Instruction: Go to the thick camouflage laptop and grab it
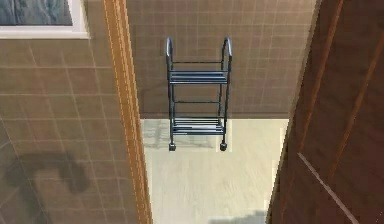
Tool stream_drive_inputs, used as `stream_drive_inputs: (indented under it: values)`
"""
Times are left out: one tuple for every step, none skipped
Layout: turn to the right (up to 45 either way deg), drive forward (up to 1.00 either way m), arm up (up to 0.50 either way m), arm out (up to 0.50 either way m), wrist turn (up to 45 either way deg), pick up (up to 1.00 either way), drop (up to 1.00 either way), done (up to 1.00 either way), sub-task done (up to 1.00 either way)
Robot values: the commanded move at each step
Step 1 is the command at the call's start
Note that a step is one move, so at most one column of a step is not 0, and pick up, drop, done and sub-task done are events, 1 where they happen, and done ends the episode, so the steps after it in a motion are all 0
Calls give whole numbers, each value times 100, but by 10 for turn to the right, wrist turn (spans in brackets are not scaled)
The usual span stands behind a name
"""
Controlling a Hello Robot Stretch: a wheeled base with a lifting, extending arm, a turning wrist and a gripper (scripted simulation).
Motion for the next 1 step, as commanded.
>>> stream_drive_inputs:
  values:
    - [0, 100, 0, 0, 0, 0, 0, 0, 0]
